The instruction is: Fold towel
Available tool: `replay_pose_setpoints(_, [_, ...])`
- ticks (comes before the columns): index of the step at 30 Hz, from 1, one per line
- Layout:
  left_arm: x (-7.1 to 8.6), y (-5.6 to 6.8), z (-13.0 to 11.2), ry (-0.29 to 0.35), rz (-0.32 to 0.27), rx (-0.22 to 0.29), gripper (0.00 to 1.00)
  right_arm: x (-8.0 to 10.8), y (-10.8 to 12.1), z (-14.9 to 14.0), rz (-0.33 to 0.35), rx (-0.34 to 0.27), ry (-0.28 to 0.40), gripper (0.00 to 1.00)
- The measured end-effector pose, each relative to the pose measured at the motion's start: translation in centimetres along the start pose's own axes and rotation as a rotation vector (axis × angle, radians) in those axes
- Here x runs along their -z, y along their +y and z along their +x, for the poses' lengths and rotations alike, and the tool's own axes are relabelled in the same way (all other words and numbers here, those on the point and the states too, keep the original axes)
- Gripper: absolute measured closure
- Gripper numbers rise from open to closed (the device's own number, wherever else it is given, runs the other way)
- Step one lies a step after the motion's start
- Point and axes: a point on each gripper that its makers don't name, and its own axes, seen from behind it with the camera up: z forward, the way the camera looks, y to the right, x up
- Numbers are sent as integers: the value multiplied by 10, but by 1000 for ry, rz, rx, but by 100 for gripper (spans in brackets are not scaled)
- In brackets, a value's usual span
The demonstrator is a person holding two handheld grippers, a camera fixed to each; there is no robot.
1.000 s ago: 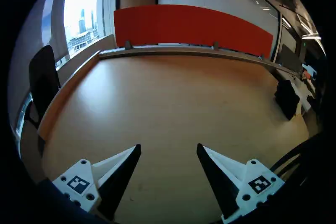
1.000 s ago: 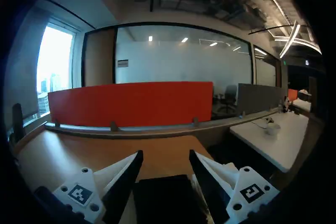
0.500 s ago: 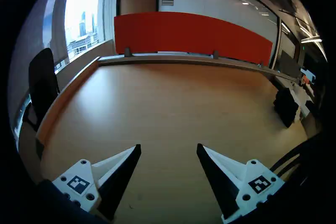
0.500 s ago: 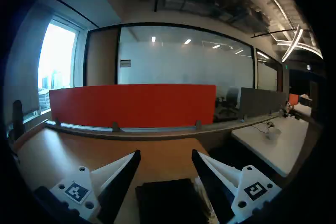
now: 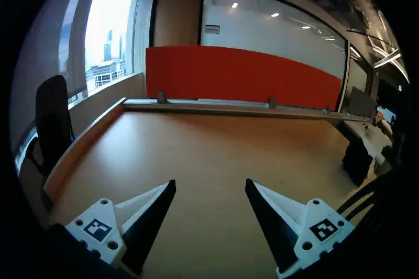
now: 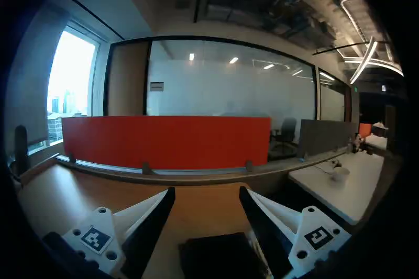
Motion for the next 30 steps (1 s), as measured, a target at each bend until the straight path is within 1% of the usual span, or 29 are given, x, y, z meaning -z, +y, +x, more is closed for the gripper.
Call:
replay_pose_setpoints(3, [-4, -6, 20, 56, 12, 2, 2, 2, -8, 3, 7, 4, 1, 6])
replay_pose_setpoints(6, [-6, -11, 43, 133, 24, -2, 2, 3, -14, 5, 12, 1, 1, 6])
replay_pose_setpoints(9, [-6, -13, 65, 207, 27, -7, 2, 5, -21, 4, 22, -3, 1, 6])
replay_pose_setpoints(12, [-6, -16, 82, 260, 40, -10, 2, 6, -29, 4, 31, -1, 2, 6])
replay_pose_setpoints(15, [-8, -22, 97, 299, 60, -21, 2, 8, -37, 5, 42, 3, 1, 5])
replay_pose_setpoints(18, [-11, -27, 107, 321, 71, -31, 2, 11, -45, 9, 52, 10, 2, 6])
replay_pose_setpoints(21, [-13, -30, 114, 331, 71, -37, 1, 12, -51, 14, 48, 16, 12, 5])
replay_pose_setpoints(25, [-17, -33, 118, 330, 65, -39, 1, 14, -59, 17, 45, 9, 18, 5])
replay_pose_setpoints(30, [-20, -35, 124, 337, 64, -46, 2, 15, -78, 20, 60, -6, 25, 5])
